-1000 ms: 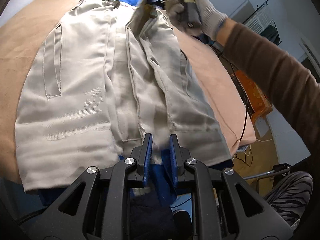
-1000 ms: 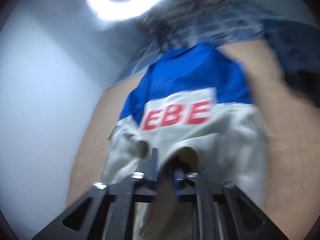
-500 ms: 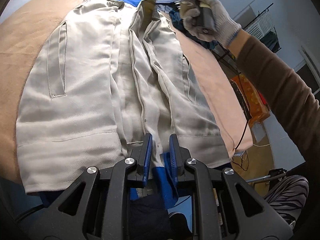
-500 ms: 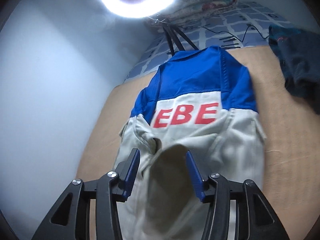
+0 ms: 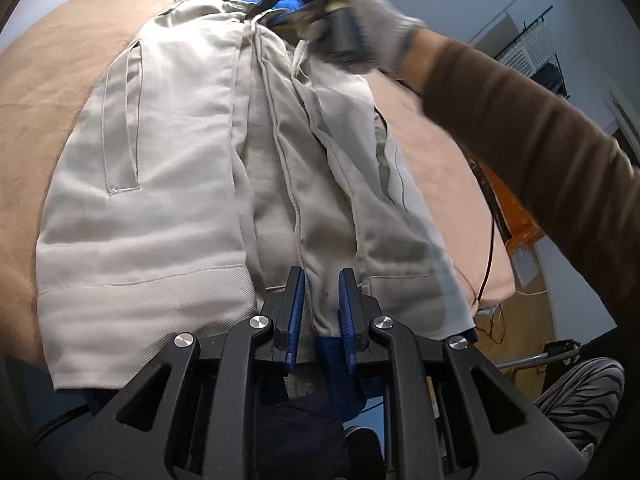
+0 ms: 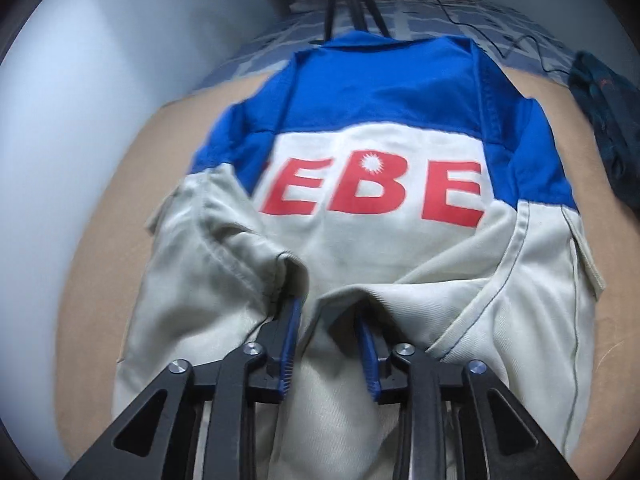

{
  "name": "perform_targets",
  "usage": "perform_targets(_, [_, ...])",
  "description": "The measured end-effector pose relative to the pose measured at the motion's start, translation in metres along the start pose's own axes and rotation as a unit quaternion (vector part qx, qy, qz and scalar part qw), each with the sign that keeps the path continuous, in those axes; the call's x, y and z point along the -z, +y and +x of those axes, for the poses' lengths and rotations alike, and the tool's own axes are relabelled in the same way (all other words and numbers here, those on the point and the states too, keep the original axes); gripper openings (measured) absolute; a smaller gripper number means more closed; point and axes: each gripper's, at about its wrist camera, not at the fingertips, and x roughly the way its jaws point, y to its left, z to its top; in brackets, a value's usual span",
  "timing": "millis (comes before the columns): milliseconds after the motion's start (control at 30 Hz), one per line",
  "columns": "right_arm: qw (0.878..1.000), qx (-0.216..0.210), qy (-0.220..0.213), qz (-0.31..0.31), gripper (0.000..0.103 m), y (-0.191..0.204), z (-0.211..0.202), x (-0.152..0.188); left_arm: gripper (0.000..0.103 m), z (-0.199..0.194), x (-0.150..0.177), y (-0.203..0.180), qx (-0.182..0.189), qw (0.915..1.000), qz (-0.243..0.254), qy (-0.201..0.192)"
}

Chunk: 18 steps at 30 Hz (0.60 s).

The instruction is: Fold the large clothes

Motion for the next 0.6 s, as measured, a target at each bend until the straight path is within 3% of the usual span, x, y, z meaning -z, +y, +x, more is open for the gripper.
perform_targets(100, [0.996, -0.085, -0.009, 0.020, 0.033, -0.017, -0.047, 0.002, 0.015, -0.001, 0.003, 0.000, 0.006, 1.0000, 0.000, 0.002])
perform_targets(167, [0.994, -0.102, -0.034, 0.015, 0.033, -0.028, -0.081, 0.006, 0.016, -0.002, 0.003, 0.000, 0.015, 0.9999, -0.003, 0.002])
perform_targets(267, [0.998, -0.036, -0.044, -0.005, 0.035, -0.040, -0.103, 0.008, 0.026, -0.001, 0.004, 0.000, 0.022, 0.9997, -0.009, 0.004])
perform_targets(433, [1.000, 0.007, 0.007, 0.005, 0.034, -0.050, -0.060, 0.017, 0.026, 0.002, 0.004, -0.003, 0.028, 0.9995, -0.010, 0.006])
perform_targets(500, [0.998, 0.053, 0.023, -0.017, 0.017, -0.046, -0.040, 0.024, 0.026, 0.004, 0.003, -0.005, 0.029, 0.9995, -0.006, 0.008])
perform_targets(533, [0.997, 0.061, 0.029, -0.022, 0.001, -0.047, -0.035, 0.028, 0.026, 0.004, 0.004, -0.005, 0.029, 0.9995, -0.006, 0.009])
perform_targets(600, [0.999, 0.035, 0.019, -0.010, 0.000, -0.047, -0.037, 0.032, 0.026, 0.003, 0.004, -0.004, 0.031, 0.9994, -0.006, 0.009])
